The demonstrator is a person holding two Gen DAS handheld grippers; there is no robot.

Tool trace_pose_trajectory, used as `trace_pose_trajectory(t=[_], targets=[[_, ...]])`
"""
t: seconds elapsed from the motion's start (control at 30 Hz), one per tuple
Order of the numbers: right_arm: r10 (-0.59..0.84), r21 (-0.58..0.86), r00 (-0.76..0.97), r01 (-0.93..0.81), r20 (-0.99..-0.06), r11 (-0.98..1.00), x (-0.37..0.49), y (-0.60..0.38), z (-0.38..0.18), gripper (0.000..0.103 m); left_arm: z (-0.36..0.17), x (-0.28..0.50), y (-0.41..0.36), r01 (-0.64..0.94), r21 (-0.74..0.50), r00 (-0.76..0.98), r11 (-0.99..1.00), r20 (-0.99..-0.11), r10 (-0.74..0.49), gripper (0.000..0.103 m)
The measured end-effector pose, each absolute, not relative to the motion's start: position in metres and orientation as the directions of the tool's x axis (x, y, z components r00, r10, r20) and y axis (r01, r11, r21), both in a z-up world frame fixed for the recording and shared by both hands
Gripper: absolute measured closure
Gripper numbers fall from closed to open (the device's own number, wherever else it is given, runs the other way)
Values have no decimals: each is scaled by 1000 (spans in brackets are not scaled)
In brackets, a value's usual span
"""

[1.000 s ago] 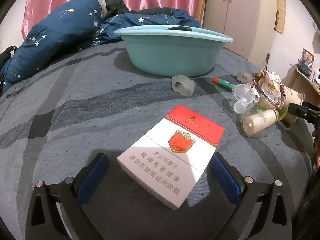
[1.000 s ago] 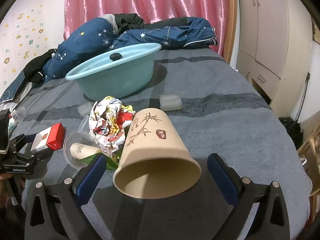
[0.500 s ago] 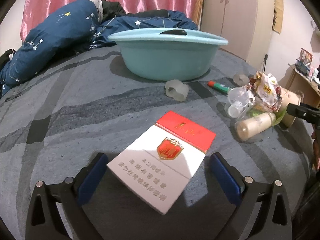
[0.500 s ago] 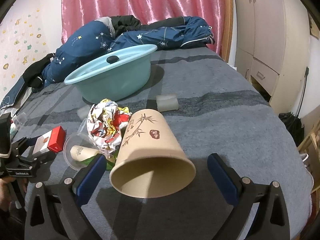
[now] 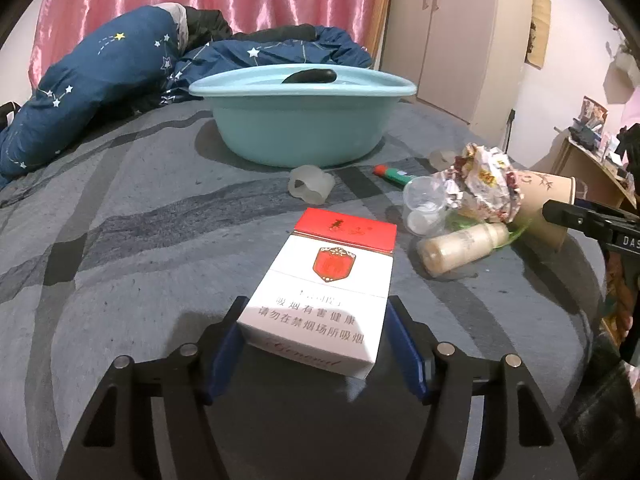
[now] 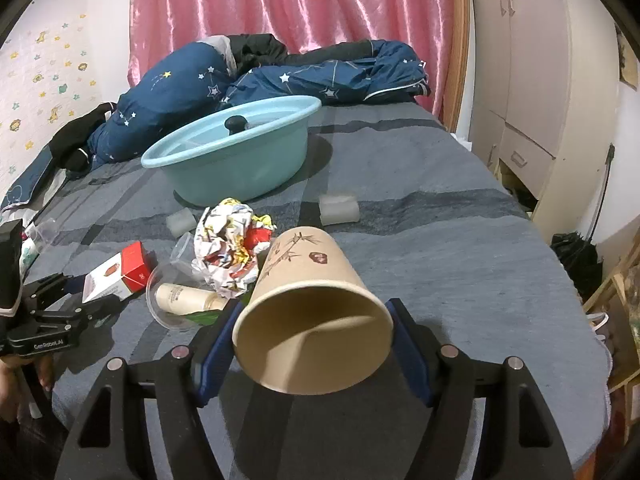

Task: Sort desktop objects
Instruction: 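Carry the cigarette box with the left tool over the basin while the right tool carries the paper cup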

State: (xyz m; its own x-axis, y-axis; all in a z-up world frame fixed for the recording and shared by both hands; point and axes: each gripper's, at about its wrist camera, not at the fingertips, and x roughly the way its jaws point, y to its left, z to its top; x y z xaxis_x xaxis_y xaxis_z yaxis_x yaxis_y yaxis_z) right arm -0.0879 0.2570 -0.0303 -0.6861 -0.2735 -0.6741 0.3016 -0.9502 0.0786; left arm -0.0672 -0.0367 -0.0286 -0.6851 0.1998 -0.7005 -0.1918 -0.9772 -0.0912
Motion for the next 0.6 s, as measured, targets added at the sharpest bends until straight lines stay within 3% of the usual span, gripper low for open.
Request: trace_pose_trajectory(t=[0.6], targets=[[-279, 69, -739, 302, -614, -951, -57, 259, 7, 28, 9, -35, -29, -188, -76, -734, -979, -651, 192, 34]])
